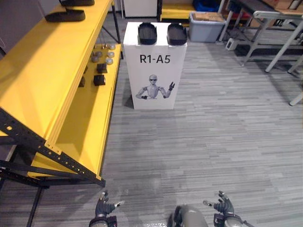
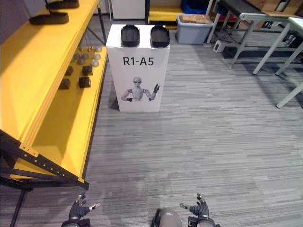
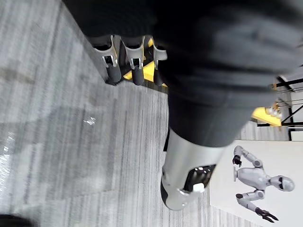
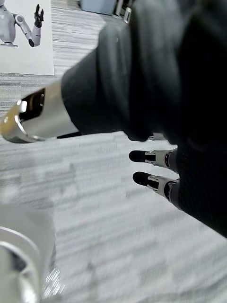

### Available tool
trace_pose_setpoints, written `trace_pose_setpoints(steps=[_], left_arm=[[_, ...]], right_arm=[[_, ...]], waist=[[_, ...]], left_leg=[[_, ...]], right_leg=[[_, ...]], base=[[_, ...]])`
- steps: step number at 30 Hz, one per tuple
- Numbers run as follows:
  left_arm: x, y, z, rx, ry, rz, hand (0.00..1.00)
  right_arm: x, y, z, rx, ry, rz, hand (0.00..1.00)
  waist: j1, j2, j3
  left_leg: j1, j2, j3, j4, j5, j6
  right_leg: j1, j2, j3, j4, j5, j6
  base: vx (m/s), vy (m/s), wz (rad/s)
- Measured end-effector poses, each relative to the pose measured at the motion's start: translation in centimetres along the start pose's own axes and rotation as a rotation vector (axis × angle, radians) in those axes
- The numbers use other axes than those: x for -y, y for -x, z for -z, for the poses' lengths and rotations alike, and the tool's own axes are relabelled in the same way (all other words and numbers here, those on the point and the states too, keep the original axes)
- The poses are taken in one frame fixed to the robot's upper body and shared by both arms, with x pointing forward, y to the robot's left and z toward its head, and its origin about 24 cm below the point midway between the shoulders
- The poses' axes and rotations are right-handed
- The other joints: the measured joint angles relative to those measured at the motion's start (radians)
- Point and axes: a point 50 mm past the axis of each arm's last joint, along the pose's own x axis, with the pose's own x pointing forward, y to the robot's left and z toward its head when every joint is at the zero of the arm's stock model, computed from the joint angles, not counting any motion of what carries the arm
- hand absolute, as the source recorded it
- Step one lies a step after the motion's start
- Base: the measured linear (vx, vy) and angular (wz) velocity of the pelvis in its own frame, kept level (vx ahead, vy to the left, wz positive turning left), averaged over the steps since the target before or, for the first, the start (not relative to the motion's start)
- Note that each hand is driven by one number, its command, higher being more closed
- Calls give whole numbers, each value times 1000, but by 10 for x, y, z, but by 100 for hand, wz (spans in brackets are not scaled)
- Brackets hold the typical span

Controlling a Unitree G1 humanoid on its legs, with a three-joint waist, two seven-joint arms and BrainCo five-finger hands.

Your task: Walk over and take plastic housings, then place them on the shelf

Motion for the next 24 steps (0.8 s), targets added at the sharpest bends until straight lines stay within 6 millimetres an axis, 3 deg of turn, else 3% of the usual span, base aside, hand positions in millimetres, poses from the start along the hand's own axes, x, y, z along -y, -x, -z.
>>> trace_pose_setpoints(steps=[1, 2, 3, 4, 5, 6, 7, 8, 9, 10, 12, 14, 15, 16, 17, 18, 19, 20, 22, 24], left_arm=[[-3, -2, -3, 11, -9, -4, 0], [0, -3, -3, 6, -6, 0, 0], [5, -6, -6, 6, 1, 9, 0], [7, -7, -7, 8, 5, 13, 0], [11, -8, -10, 14, 16, 19, 0], [17, -7, -8, 9, 30, 27, 0], [19, -5, -7, 5, 37, 31, 0], [21, -3, -3, -2, 47, 35, 0], [22, -2, -1, -8, 50, 38, 0], [25, 0, -1, -10, 59, 44, 0], [30, 0, -4, 3, 73, 54, 0], [29, 1, -3, 0, 83, 48, 0], [29, 1, -2, -2, 84, 48, 0], [31, 2, -2, -4, 91, 51, 0], [31, 2, -2, -2, 99, 49, 0], [30, 3, -1, -4, 98, 46, 0], [27, 4, 1, -10, 101, 35, 0], [28, 2, -2, -1, 103, 39, 0], [31, 2, -1, -6, 100, 50, 0], [27, 3, 6, -35, 83, 42, 0]], right_arm=[[1, 0, 0, 3, 2, 4, 0], [7, -1, -2, 6, 12, 19, 0], [6, -5, -10, 25, 14, 20, 0], [5, -6, -14, 35, 12, 17, 0], [2, -7, -17, 45, 7, 11, 0], [0, -7, -17, 43, 3, 6, 0], [-2, -7, -17, 45, 1, 2, 0], [-7, -4, -13, 38, 5, -10, 0], [-9, -4, -13, 42, -2, -13, 0], [-13, -3, -17, 56, -30, -13, 0], [-14, -6, -24, 80, -43, -12, 0], [-16, -10, -30, 80, -48, -13, 0], [-17, -10, -31, 82, -51, -13, 0], [-13, -10, -27, 73, -58, 0, 0], [-10, -8, -22, 56, -59, 13, 0], [-10, -8, -20, 48, -58, 15, 0], [-11, -7, -17, 40, -58, 17, 0], [-10, -5, -12, 24, -55, 22, 0], [-6, -4, -4, -6, -48, 31, 0], [-14, -1, 3, -29, -46, 10, 0]], waist=[[-1, -14, -2], [-7, -12, -7], [-2, 8, -4], [-5, 10, -4], [-5, 12, -2], [-4, 28, 8], [3, 33, 13], [18, 31, 20], [26, 25, 20], [38, 2, 21], [58, -8, 26], [85, -10, 44], [92, -10, 49], [100, -5, 50], [109, -1, 48], [114, -4, 44], [104, -16, 35], [98, -44, 32], [103, -48, 30], [98, -56, 34]], left_leg=[[25, 5, 1, -12, -3, -39], [58, 24, -4, -9, -20, -70], [41, 52, 3, 36, 9, -123], [15, 59, 1, 85, 32, -157], [-60, 76, -5, 251, 97, -153], [-153, 122, -18, 494, 227, -133], [-199, 151, -26, 622, 236, -132], [-276, 195, -23, 848, 205, -137], [-314, 202, -22, 914, 187, -141], [-404, 199, 7, 958, 166, -149], [-520, 178, 71, 855, 123, -135], [-571, 98, 83, 507, 111, -127], [-569, 76, 80, 408, 122, -120], [-559, 37, 79, 219, 164, -111], [-556, 13, 66, 113, 262, -92], [-548, 2, 54, 115, 306, -76], [-550, -31, 45, 135, 352, -23], [-562, -64, 49, 179, 310, 21], [-544, -89, 64, 209, 238, 30], [-435, -128, 63, 185, 186, 43]], right_leg=[[2, 7, 4, -135, 100, -19], [9, 12, 1, -126, 247, -120], [-3, 25, -7, -73, 191, -129], [-3, 28, -7, -66, 172, -131], [30, 42, -8, -90, 145, -136], [129, 83, -13, -178, 142, -139], [189, 107, -11, -227, 144, -140], [309, 149, -2, -309, 143, -141], [358, 158, 4, -342, 142, -142], [429, 164, 22, -402, 136, -141], [489, 167, 57, -459, 136, -136], [553, 164, 115, -495, 119, -112], [576, 162, 129, -508, 112, -104], [614, 159, 149, -533, 96, -87], [642, 158, 173, -542, 69, -70], [651, 153, 187, -537, 52, -58], [665, 125, 192, -520, 13, -35], [657, 82, 186, -471, -30, -9], [585, 30, 195, -263, -79, 56], [417, -48, 223, 217, -64, 122]], base=[[628, -312, 38], [686, -361, 19], [489, -249, 12], [583, -328, -7], [581, -325, 4], [694, -388, 2], [578, -314, -11], [451, -238, -22], [523, -256, -31], [459, -196, -32], [432, -137, -45], [438, -2, -72], [443, 72, -65], [515, 152, -56], [535, 169, -56], [581, 189, -40], [568, 149, -5], [669, 177, 8], [534, 171, 2], [471, 180, 8]])
